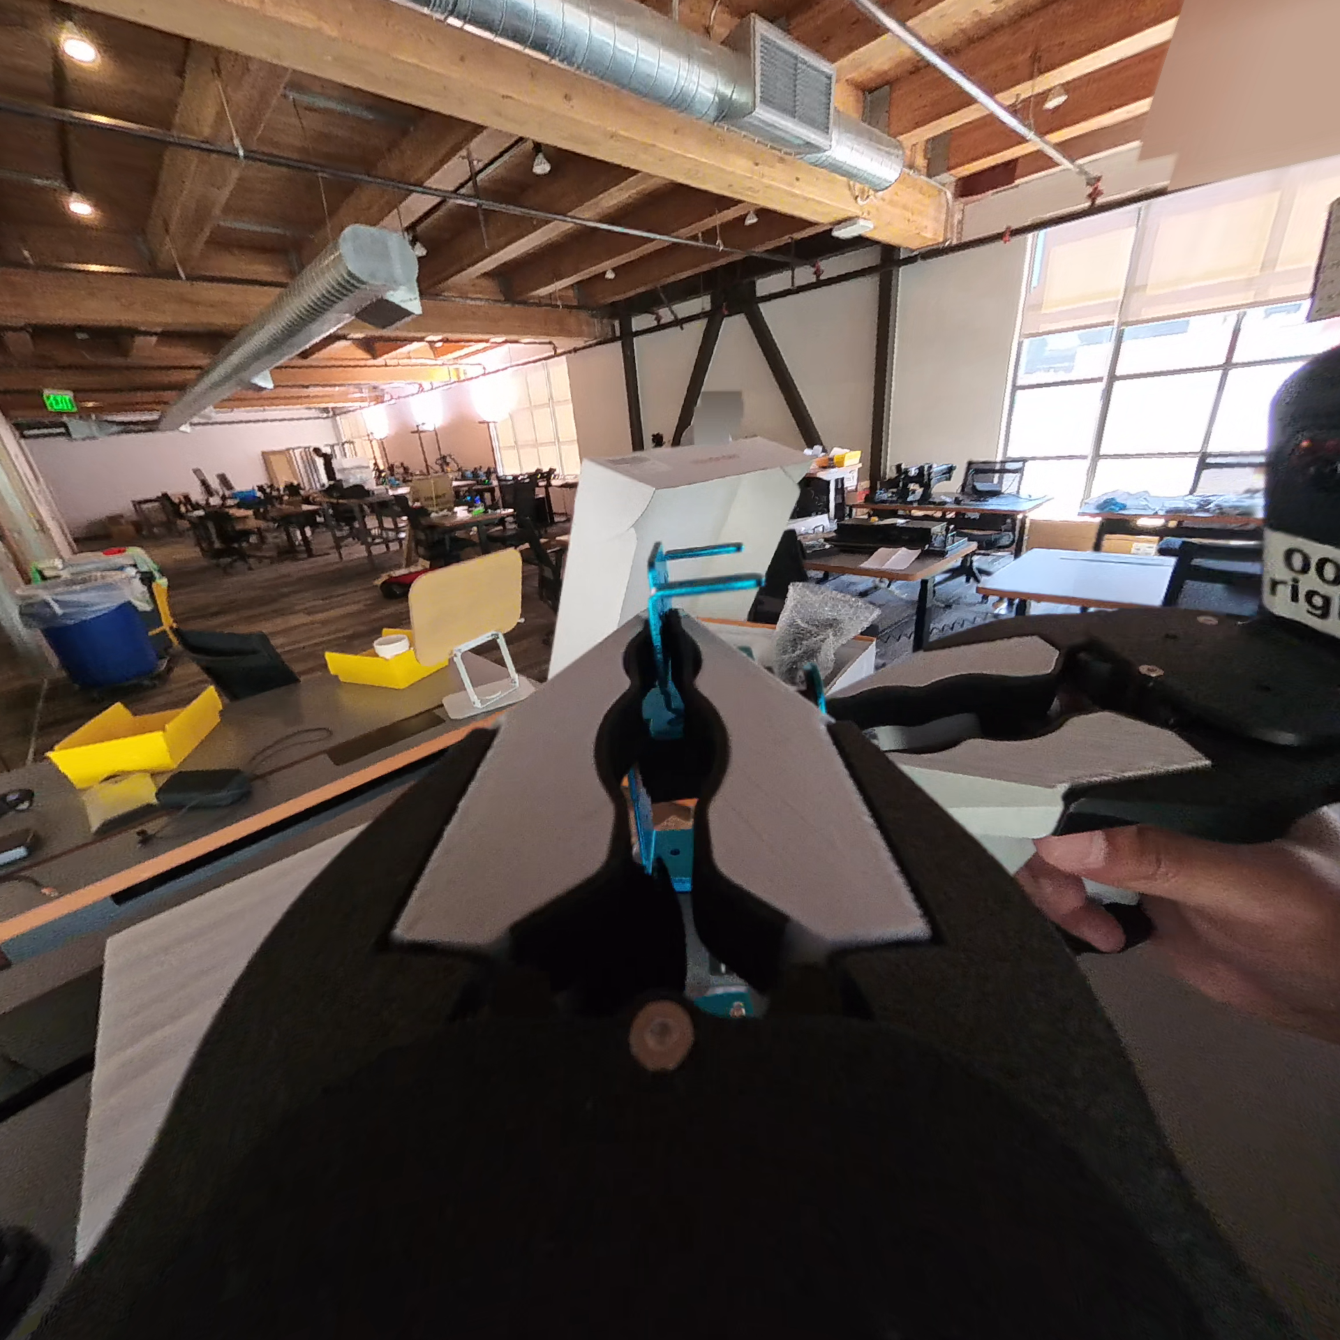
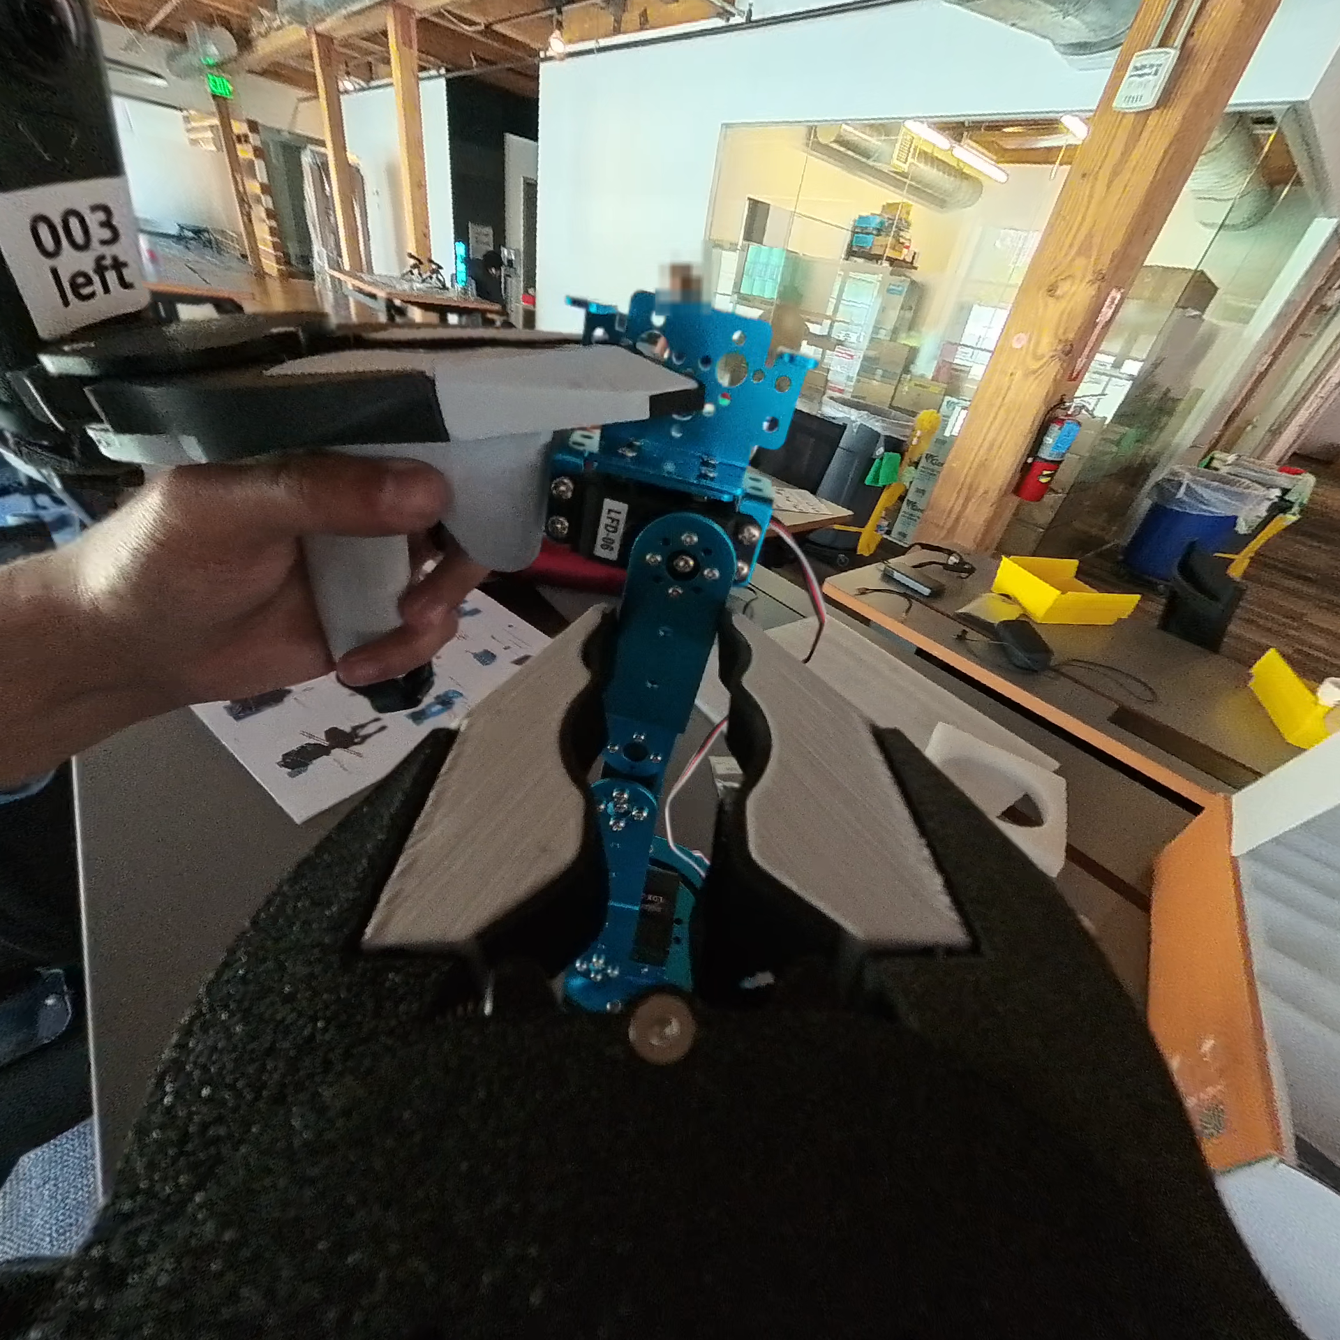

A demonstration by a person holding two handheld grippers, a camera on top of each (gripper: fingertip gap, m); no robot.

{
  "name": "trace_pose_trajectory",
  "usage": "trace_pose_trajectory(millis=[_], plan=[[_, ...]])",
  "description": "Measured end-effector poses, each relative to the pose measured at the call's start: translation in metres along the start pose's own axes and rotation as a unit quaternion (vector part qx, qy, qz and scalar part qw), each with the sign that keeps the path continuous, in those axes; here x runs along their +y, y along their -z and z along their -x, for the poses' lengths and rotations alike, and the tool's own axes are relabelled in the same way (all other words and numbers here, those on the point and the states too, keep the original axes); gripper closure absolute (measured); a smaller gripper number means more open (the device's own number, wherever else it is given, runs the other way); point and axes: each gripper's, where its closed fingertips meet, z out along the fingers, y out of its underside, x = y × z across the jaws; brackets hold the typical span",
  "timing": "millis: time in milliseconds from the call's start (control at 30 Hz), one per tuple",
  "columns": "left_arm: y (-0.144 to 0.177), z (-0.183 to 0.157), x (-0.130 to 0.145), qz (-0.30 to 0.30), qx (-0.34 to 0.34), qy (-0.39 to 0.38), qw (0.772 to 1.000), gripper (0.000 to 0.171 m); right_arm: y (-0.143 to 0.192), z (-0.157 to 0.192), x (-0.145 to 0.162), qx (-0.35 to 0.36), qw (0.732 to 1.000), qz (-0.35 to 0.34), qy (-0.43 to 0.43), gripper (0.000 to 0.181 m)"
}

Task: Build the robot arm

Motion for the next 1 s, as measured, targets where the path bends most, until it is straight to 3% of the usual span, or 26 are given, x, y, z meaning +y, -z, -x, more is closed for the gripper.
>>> trace_pose_trajectory(millis=[167, 267, 333, 367, 433, 533, 600, 700, 733, 867, 1000], plan=[[0.000, 0.001, 0.000, -0.045, 0.020, 0.020, 0.999, 0.170, -0.002, 0.000, 0.001, 0.018, 0.999, 0.016, 0.024, 0.154], [0.003, -0.001, 0.000, -0.050, 0.047, 0.054, 0.996, 0.169, 0.000, -0.001, 0.000, -0.014, 0.998, 0.021, -0.064, 0.154], [0.018, 0.006, -0.011, -0.097, 0.065, 0.092, 0.989, 0.142, 0.007, -0.003, -0.010, -0.041, 0.993, 0.012, -0.107, 0.134], [0.027, 0.012, -0.011, -0.111, 0.072, 0.108, 0.985, 0.137, 0.013, -0.006, -0.021, -0.051, 0.990, 0.000, -0.128, 0.125], [0.035, 0.022, 0.010, -0.077, 0.071, 0.110, 0.988, 0.115, 0.017, -0.011, -0.044, -0.057, 0.988, -0.011, -0.140, 0.107], [0.025, 0.012, 0.044, -0.019, 0.082, 0.107, 0.991, 0.074, 0.000, -0.013, -0.059, -0.035, 0.994, 0.038, -0.094, 0.084], [0.013, -0.001, 0.059, 0.011, 0.075, 0.068, 0.995, 0.064, -0.020, -0.012, -0.056, -0.013, 0.994, 0.084, -0.062, 0.079], [0.005, -0.017, 0.059, -0.011, 0.070, 0.039, 0.997, 0.065, -0.040, -0.009, -0.054, -0.005, 0.992, 0.117, -0.056, 0.095], [0.002, -0.020, 0.062, -0.008, 0.067, 0.042, 0.997, 0.066, -0.043, -0.004, -0.054, -0.015, 0.989, 0.126, -0.069, 0.092], [-0.011, -0.025, 0.086, 0.038, 0.035, 0.038, 0.998, 0.072, -0.045, -0.015, -0.049, 0.041, 0.986, 0.161, -0.025, 0.113], [-0.021, -0.026, 0.106, 0.055, -0.014, 0.039, 0.998, 0.101, -0.044, -0.014, -0.046, 0.043, 0.981, 0.189, -0.005, 0.113]])
